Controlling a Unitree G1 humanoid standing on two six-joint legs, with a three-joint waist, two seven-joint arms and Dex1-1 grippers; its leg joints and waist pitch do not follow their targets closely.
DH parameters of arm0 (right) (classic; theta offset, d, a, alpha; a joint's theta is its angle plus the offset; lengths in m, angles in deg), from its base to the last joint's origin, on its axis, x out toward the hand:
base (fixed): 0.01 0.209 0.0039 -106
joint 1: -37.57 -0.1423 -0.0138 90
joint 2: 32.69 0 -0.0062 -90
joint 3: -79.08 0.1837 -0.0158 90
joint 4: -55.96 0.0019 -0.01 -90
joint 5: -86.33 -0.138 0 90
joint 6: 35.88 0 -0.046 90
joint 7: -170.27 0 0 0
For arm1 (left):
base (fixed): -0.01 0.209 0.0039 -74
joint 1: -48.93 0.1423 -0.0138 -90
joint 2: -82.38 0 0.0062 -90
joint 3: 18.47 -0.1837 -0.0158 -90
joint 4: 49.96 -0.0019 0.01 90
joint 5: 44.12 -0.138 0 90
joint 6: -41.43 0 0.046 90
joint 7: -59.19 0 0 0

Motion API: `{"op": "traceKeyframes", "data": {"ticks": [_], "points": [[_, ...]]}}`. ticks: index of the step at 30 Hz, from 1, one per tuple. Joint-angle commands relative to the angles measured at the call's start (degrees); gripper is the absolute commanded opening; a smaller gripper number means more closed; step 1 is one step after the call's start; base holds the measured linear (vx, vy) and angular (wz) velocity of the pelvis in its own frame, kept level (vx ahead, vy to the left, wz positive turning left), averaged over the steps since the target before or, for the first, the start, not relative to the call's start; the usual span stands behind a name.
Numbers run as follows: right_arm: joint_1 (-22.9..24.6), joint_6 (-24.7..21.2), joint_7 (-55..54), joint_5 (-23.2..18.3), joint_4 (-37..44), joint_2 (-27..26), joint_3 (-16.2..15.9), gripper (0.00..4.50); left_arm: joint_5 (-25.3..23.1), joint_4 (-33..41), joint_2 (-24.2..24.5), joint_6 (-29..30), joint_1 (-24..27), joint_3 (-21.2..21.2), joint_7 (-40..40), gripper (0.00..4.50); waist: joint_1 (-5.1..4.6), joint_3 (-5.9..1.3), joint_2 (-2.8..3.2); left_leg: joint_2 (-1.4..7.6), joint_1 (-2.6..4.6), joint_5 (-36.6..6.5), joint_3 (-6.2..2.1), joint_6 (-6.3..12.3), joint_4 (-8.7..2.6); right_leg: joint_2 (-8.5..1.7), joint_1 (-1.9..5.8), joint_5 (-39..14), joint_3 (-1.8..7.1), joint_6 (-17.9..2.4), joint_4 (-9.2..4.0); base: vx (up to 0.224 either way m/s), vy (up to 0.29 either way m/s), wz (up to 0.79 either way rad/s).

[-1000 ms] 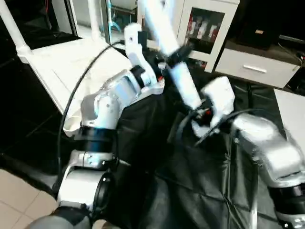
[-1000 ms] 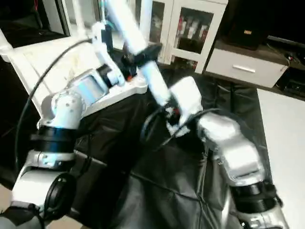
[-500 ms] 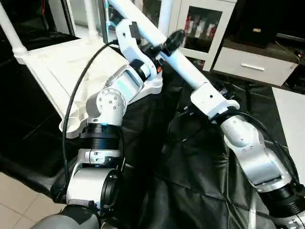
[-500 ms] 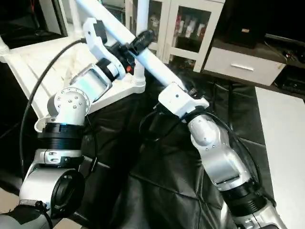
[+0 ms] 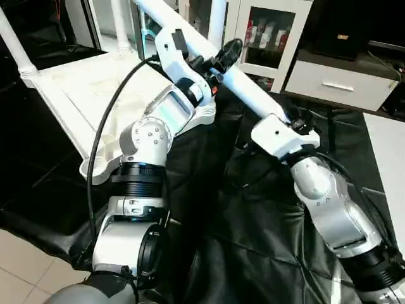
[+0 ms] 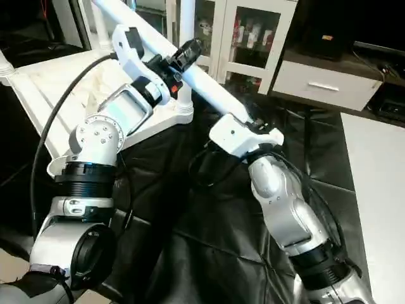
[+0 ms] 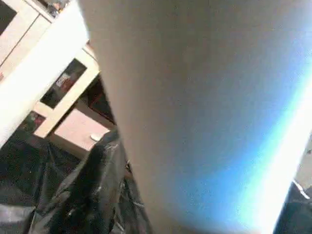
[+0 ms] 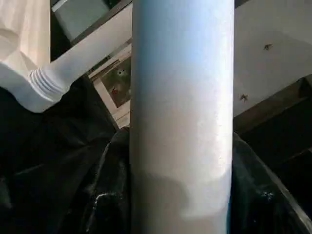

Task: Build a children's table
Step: Pick table leg

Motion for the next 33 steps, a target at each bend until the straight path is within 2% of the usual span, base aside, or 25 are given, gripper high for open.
{"op": "traceKeyframes", "data": {"ticks": [1,7,9,12,13,16,19,20,22,23,24,25,26,27,28,29,31,33], "points": [[-0.24,4.89,0.06,1.62,2.46,0.30,-1.74,1.84,-0.79,-1.14,0.63,0.14,-1.70,1.50,2.65,2.92,-0.41,-4.38,0.33,0.01,0.59,-11.21,-0.17,-1.81,-3.58,-2.93,3.56,-4.90,2.23,-7.85,-4.19,0.000,0.000,0.00],[-0.23,5.58,0.03,2.45,1.88,0.04,-0.92,1.84,-0.40,-1.44,0.71,0.47,-1.57,1.68,3.70,2.51,-0.45,-4.37,0.55,-0.02,0.54,-10.98,-0.17,-1.62,-3.52,-2.92,3.59,-4.33,2.21,-8.17,-4.14,0.000,0.000,0.00],[-0.27,5.96,0.26,2.81,1.73,-0.07,-1.04,1.84,-0.68,-1.56,1.20,0.39,-1.49,1.29,3.29,2.21,-0.48,-4.39,0.45,0.00,0.62,-11.22,-0.15,-1.58,-3.54,-2.90,3.57,-4.67,2.20,-8.19,-4.20,0.000,0.000,0.00],[-0.36,6.76,0.23,2.09,1.70,-0.59,-0.77,1.84,-1.15,-1.79,2.18,-0.18,-1.61,1.27,2.91,2.09,-0.56,-4.38,0.60,-0.03,0.63,-11.48,-0.13,-1.53,-3.55,-2.91,3.48,-5.02,2.20,-8.17,-4.28,0.000,0.000,0.00],[-0.33,7.15,0.34,1.75,1.79,-0.71,-0.68,2.40,-1.28,-1.87,2.39,-0.45,-1.67,1.36,2.96,1.94,-0.58,-4.39,0.59,-0.03,0.67,-11.77,-0.15,-1.55,-3.57,-2.89,3.50,-5.27,2.16,-8.23,-4.28,0.000,0.000,0.00],[-0.18,7.79,0.95,0.93,2.06,-1.13,-0.44,2.54,-1.36,-2.29,3.57,-1.49,-2.07,2.11,3.07,1.91,-0.59,-4.46,0.54,-0.01,0.53,-11.28,-0.17,-1.40,-3.51,-3.05,3.61,-4.55,2.17,-8.19,-4.23,0.000,0.000,0.00],[-0.21,8.28,1.16,0.81,1.96,-1.35,-0.24,2.94,-1.44,-2.14,4.31,-1.51,-1.95,1.84,2.44,1.81,-1.40,-4.29,0.51,-0.08,0.40,-10.73,-0.26,-1.35,-3.56,-2.87,3.70,-4.31,2.14,-7.81,-4.07,0.000,0.000,0.00],[-0.32,9.07,1.54,0.10,1.93,-1.60,0.02,2.94,-2.23,-2.02,4.80,-2.08,-1.73,1.25,2.04,1.81,-1.54,-4.33,0.74,-0.10,0.49,-10.70,-0.20,-1.24,-3.51,-2.81,3.60,-4.51,2.20,-7.91,-4.04,0.000,0.000,0.00],[-0.38,10.67,2.86,-2.47,2.07,-2.38,0.53,3.04,-3.25,-2.08,5.41,-3.09,-1.43,0.62,1.49,1.72,-1.58,-4.30,0.75,-0.03,0.54,-11.24,-0.17,-1.03,-3.56,-2.84,3.53,-5.04,2.22,-8.15,-4.19,0.000,0.000,0.00],[-0.26,12.90,5.25,-6.31,2.42,-3.30,0.80,3.29,-2.92,-2.10,5.66,-3.05,-1.35,0.70,0.72,1.70,-1.55,-4.40,0.81,-0.01,0.65,-11.82,-0.11,-0.66,-3.52,-2.95,3.50,-5.03,2.24,-8.44,-4.15,0.000,0.000,0.00],[-0.24,13.19,5.56,-6.79,2.46,-3.42,0.83,3.36,-2.85,-2.11,5.68,-3.03,-1.34,0.73,0.62,1.69,-1.54,-4.40,0.85,0.12,0.65,-12.06,-0.15,-0.44,-3.57,-3.00,3.42,-4.79,2.22,-8.96,-4.13,0.000,0.000,0.00],[0.80,12.79,11.04,-15.79,3.93,-6.04,2.51,3.38,-3.09,-2.00,6.63,-2.85,-1.31,-0.23,-1.65,1.69,-1.56,-4.40,0.93,0.12,0.56,-11.84,-0.18,-0.45,-3.53,-2.96,3.44,-4.32,2.21,-9.26,-4.03,0.000,0.000,0.00],[1.11,12.28,12.35,-18.49,4.48,-6.95,3.28,3.38,-3.18,-1.95,6.95,-2.77,-1.29,-0.59,-2.45,1.69,-1.44,-4.38,0.93,0.11,0.73,-12.82,-0.05,0.87,-3.55,-3.06,3.39,-4.20,2.28,-9.75,-4.16,0.000,0.000,0.00],[1.71,11.11,14.67,-23.60,5.55,-8.71,4.85,3.50,-3.41,-1.89,7.62,-2.66,-1.28,-1.35,-4.02,1.68,-1.49,-4.36,0.97,0.23,0.45,-12.58,-0.22,1.30,-3.73,-3.03,3.54,-3.77,2.15,-10.18,-4.01,0.000,0.000,0.00],[1.71,11.11,14.67,-23.60,5.55,-8.71,4.85,3.64,-3.41,-1.89,7.62,-2.66,-1.28,-1.35,-4.02,1.68,-1.39,-4.44,1.06,0.42,0.55,-12.39,-0.28,1.25,-3.72,-3.18,3.40,-3.48,2.18,-10.36,-3.98,0.000,0.000,0.00],[1.56,2.41,22.53,-37.02,9.27,-9.79,9.98,3.76,-3.03,-0.94,10.56,0.19,-1.18,-4.11,-10.96,1.68,-1.48,-4.29,1.43,0.22,0.73,-12.51,-0.28,1.42,-3.75,-2.77,3.45,-3.04,2.08,-11.05,-3.92,0.000,0.000,0.00],[0.31,-4.57,28.87,-45.18,10.94,-7.36,14.05,3.81,-2.58,0.47,13.28,3.43,-1.11,-6.50,-17.14,1.68,-1.17,-4.32,1.48,0.63,0.90,-13.33,-0.49,1.61,-3.91,-2.99,3.45,-3.46,2.18,-11.40,-3.76,0.000,0.000,0.00],[-1.20,-7.68,32.97,-49.66,10.79,-4.22,16.71,3.95,-1.52,1.58,15.39,6.09,-1.28,-7.79,-21.42,1.68,-1.08,-4.31,1.64,0.65,0.76,-12.52,-0.44,0.38,-3.89,-3.13,3.51,-3.07,2.20,-12.11,-3.69,0.000,0.000,0.00]]}}
